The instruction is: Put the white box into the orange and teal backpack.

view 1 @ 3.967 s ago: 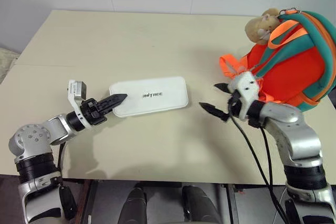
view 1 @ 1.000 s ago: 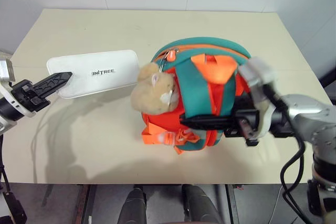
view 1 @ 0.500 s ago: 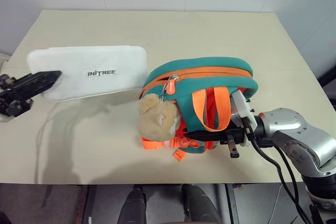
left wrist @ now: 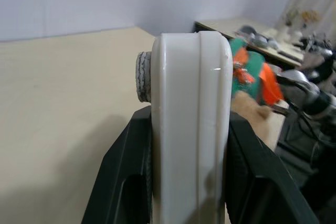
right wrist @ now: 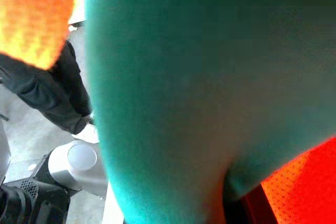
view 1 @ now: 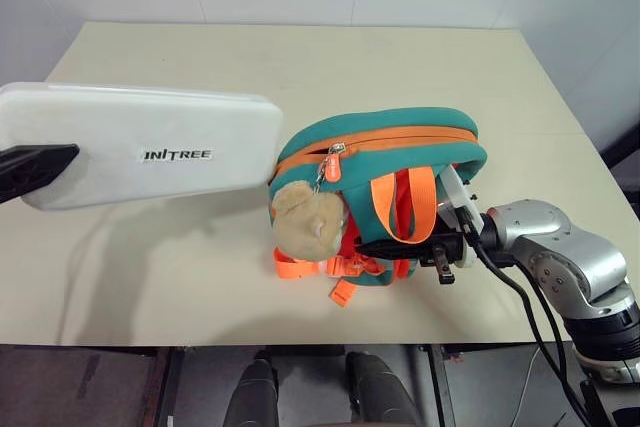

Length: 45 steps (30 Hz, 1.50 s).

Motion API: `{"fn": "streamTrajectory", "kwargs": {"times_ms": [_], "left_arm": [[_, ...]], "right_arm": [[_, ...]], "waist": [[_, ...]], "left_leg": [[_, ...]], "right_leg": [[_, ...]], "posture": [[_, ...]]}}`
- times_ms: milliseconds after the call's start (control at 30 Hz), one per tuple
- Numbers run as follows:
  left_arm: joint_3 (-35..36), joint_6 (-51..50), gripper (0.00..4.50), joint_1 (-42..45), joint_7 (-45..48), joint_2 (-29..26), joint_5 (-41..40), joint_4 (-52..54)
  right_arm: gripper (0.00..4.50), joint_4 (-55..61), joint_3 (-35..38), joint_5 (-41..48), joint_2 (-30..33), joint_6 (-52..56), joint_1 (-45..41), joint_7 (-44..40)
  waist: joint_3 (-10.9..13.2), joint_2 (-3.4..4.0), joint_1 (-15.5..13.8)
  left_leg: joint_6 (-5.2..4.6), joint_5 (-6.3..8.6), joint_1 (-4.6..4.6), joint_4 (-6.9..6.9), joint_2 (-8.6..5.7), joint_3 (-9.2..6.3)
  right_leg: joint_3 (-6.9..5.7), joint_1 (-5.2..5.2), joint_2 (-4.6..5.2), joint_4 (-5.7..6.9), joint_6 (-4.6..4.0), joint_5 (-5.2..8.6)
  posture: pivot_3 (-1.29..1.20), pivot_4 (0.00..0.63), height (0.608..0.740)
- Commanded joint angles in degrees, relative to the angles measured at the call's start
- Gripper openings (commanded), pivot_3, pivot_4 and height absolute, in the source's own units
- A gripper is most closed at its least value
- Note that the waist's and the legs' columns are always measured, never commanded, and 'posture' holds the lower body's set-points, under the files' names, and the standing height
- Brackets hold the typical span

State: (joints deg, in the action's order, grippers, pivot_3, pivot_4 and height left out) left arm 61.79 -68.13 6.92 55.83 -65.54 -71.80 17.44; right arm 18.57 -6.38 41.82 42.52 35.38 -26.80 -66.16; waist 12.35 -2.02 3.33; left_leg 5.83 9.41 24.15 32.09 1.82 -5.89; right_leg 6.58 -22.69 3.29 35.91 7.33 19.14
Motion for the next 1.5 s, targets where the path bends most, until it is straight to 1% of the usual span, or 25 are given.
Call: {"fn": "streamTrajectory", "kwargs": {"times_ms": [33, 100, 200, 333, 433, 667, 867, 967, 1100, 1233, 1333, 1500], "left_arm": [[2.53, -0.51, 1.3, -0.55, 0.06, -1.38, -2.51, 2.0], [2.29, -0.41, 1.3, -1.22, 0.68, -1.87, -2.46, 2.75], [-0.58, 2.69, 1.3, -2.77, 2.9, -3.19, 2.41, 3.39], [-5.43, 8.38, 1.3, -0.54, 4.07, -5.07, 5.69, 3.61], [-8.73, 10.16, 1.3, 1.86, 4.77, -6.3, 5.87, 3.24], [-20.82, 16.17, 1.3, 12.28, 6.94, -9.64, 6.8, 1.6], [-28.57, 19.04, 1.3, 19.93, 6.97, -9.45, 7.91, 1.76], [-32.15, 19.74, 1.3, 23.29, 6.5, -8.63, 8.2, 2.41], [-36.52, 21.86, 1.3, 24.41, 6.18, -7.16, 12.04, 2.84], [-40.8, 21.69, 1.3, 27.35, 2.07, -1.47, 11.08, 4.54], [-42.93, 21.29, 1.3, 28.84, -0.02, 1.63, 11.25, 5.94], [-46.8, 21.2, 1.3, 31.23, -3.79, 6.7, 12.46, 7.32]], "right_arm": [[0.0, -0.4, -0.38, -0.73, -0.37, 0.61, -0.93, -0.63], [0.0, -0.97, -0.65, -1.05, -0.88, 0.54, -1.5, -0.91], [0.0, -2.09, -1.07, -1.79, -1.82, 0.16, -2.49, -1.15], [0.0, -2.28, -0.74, -2.43, -2.42, -0.02, -2.48, -1.28], [0.0, -2.2, -0.58, -2.69, -2.77, -0.07, -2.33, -1.09], [0.0, -1.78, -0.23, -3.13, -3.14, -0.17, -1.67, -0.68], [0.0, -1.35, 0.2, -3.27, -3.25, -0.36, -1.13, -0.17], [0.0, -1.05, 0.3, -3.26, -3.29, -0.41, -0.89, 0.08], [0.0, -0.91, 0.24, -3.3, -3.35, -0.58, -0.73, 0.22], [0.0, -1.09, 0.29, -3.41, -3.54, -0.79, -0.94, 0.51], [0.0, -0.91, 0.3, -3.43, -3.53, -0.84, -0.8, 0.67], [0.0, -0.67, 0.46, -3.51, -3.66, -0.86, -0.58, 0.94]], "waist": [[0.0, 0.0, -0.03], [0.0, 0.0, 0.01], [0.0, 0.0, 0.1], [0.0, 0.0, -0.05], [-0.01, -0.02, -0.1], [-0.01, -0.01, -0.16], [-0.01, -0.01, -0.1], [-0.01, -0.01, -0.12], [-0.01, -0.01, -0.14], [-0.01, -0.01, -0.25], [-0.01, -0.02, -0.57], [-0.01, -0.02, -1.3]], "left_leg": [[0.0, 0.0, 0.0, 0.0, 0.0, 0.0], [0.0, 0.0, 0.0, -0.01, 0.0, 0.01], [-0.01, 0.01, 0.01, -0.02, 0.0, 0.04], [-0.02, 0.01, 0.0, -0.02, 0.0, 0.06], [-0.01, 0.01, 0.01, 0.0, 0.0, 0.07], [-0.02, 0.01, 0.01, -0.01, -0.01, 0.08], [-0.03, 0.01, 0.02, -0.01, 0.0, 0.09], [-0.04, 0.01, 0.03, -0.01, 0.0, 0.09], [-0.04, 0.0, 0.01, 0.0, 0.0, 0.09], [-0.06, -0.01, 0.0, 0.09, -0.01, 0.08], [-0.08, -0.01, 0.03, 0.23, -0.01, 0.06], [-0.11, 0.0, 0.02, 0.46, -0.03, 0.06]], "right_leg": [[0.01, 0.0, 0.0, 0.0, 0.0, 0.0], [0.01, -0.01, 0.0, 0.0, 0.0, 0.0], [0.04, -0.02, 0.0, -0.01, 0.0, 0.0], [0.05, -0.03, -0.01, 0.0, 0.0, 0.0], [0.05, -0.01, 0.0, -0.02, 0.01, 0.0], [0.05, 0.01, 0.0, -0.01, 0.04, -0.02], [0.06, -0.01, -0.03, 0.02, 0.09, -0.02], [0.05, 0.0, -0.03, 0.04, 0.24, -0.09], [0.05, 0.02, -0.04, 0.06, 0.35, -0.14], [0.05, 0.08, -0.04, 0.08, 0.42, -0.18], [0.03, 0.14, -0.04, 0.09, 0.71, -0.34], [0.05, 0.25, -0.04, 0.1, 0.7, -0.35]], "posture": [[0.0, 0.15, 0.74], [0.0, 0.15, 0.74], [0.0, 0.15, 0.74], [0.0, 0.15, 0.74], [0.0, 0.15, 0.74], [0.0, 0.15, 0.74], [0.0, 0.15, 0.74], [0.0, 0.15, 0.74], [0.0, 0.15, 0.74], [0.0, 0.15, 0.74], [0.0, 0.15, 0.74], [0.0, 0.15, 0.74]]}}
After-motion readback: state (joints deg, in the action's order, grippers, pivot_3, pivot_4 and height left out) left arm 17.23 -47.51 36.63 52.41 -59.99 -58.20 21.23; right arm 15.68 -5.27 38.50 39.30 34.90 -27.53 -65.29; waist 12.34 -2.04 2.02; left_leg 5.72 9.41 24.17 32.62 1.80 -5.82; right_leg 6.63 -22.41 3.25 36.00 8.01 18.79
